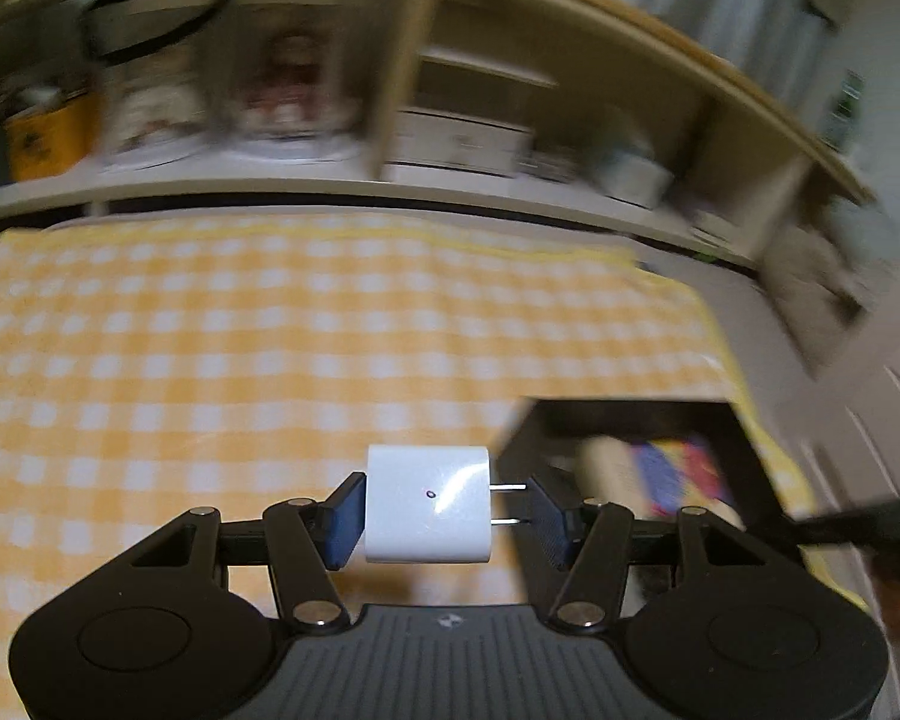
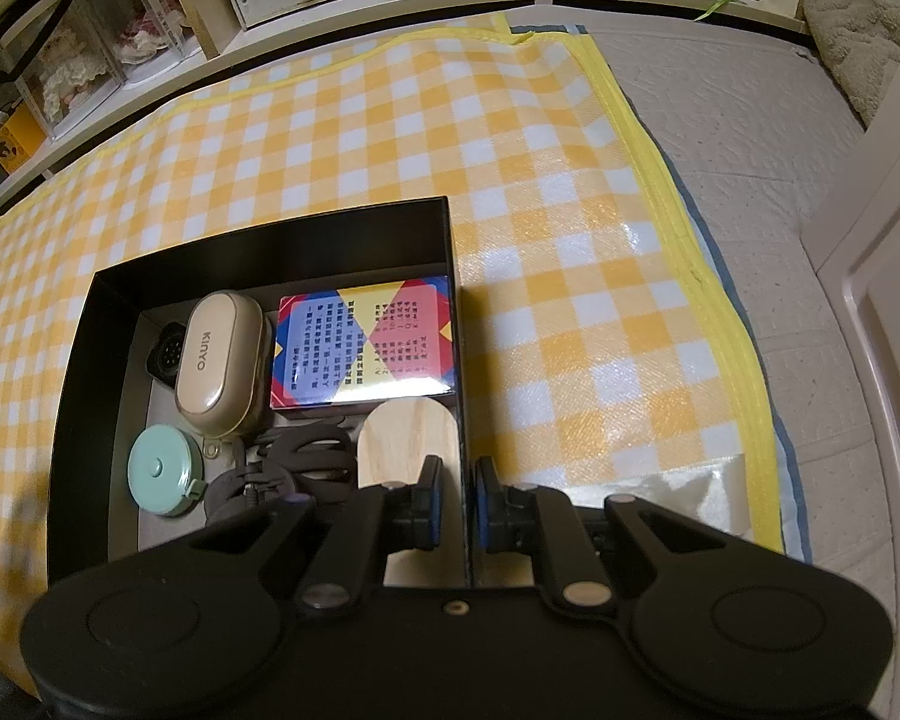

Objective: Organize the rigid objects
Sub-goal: 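Carry the charger plug into the tray and lower it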

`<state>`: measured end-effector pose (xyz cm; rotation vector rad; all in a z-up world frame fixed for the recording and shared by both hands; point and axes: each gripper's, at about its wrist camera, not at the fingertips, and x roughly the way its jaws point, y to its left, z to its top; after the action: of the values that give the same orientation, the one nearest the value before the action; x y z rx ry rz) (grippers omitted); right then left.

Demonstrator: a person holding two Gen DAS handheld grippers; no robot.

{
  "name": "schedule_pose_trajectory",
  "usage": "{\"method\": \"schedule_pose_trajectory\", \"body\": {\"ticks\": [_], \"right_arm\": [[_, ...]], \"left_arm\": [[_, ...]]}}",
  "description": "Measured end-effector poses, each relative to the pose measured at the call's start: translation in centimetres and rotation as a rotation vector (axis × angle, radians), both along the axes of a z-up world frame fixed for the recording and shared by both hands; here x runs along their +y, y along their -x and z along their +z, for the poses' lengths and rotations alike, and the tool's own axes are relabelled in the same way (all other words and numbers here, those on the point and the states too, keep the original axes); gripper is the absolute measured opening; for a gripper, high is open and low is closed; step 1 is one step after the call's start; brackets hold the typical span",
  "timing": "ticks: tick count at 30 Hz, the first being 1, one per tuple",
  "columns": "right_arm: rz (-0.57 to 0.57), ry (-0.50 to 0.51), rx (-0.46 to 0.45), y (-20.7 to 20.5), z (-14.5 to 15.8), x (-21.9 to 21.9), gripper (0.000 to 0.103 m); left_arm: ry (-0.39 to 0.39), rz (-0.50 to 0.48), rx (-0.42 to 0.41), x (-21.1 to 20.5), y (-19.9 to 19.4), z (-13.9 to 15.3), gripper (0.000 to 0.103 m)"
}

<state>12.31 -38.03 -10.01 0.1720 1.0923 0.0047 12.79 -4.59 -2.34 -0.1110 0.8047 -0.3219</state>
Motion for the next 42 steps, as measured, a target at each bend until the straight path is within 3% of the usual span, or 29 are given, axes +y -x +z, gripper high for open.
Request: {"method": "schedule_pose_trajectory", "body": {"ticks": [6,12,17,21,26,29,32,34,37,42], "right_arm": [[0.001,-0.002,0.000,0.0,-0.1,-0.2,0.013],[0.000,-0.005,0.000,0.0,-0.1,-0.1,0.013],[0.000,-0.004,0.002,-0.2,0.0,0.1,0.013],[0.000,-0.006,0.002,-0.2,0.0,0.1,0.013],[0.001,-0.011,0.004,-0.4,0.1,0.0,0.014],[0.003,-0.009,0.002,-0.4,-0.1,0.1,0.014],[0.003,-0.011,0.001,-0.5,0.0,0.1,0.014],[0.002,-0.013,0.002,-0.5,0.0,0.1,0.014],[0.002,-0.012,0.002,-0.6,0.0,0.2,0.014],[0.001,-0.014,0.002,-0.5,0.0,0.2,0.014]], "left_arm": [[-0.088,-0.328,-0.025,-6.0,1.7,0.2,0.058],[-0.294,-0.618,0.000,-10.8,2.1,-1.6,0.057],[-0.379,-0.782,0.017,-12.2,1.0,-2.6,0.057],[-0.384,-0.887,0.057,-12.7,0.0,-3.2,0.057],[-0.419,-0.953,0.100,-13.4,0.0,-4.0,0.053],[-0.372,-0.979,0.137,-13.5,-0.7,-3.8,0.049],[-0.379,-0.975,0.125,-14.0,-1.0,-3.8,0.054],[-0.371,-0.959,0.126,-14.2,-1.2,-3.9,0.063],[-0.338,-0.945,0.124,-14.0,-1.0,-3.5,0.067],[-0.354,-0.916,0.111,-13.3,-0.3,-2.9,0.077]]}}
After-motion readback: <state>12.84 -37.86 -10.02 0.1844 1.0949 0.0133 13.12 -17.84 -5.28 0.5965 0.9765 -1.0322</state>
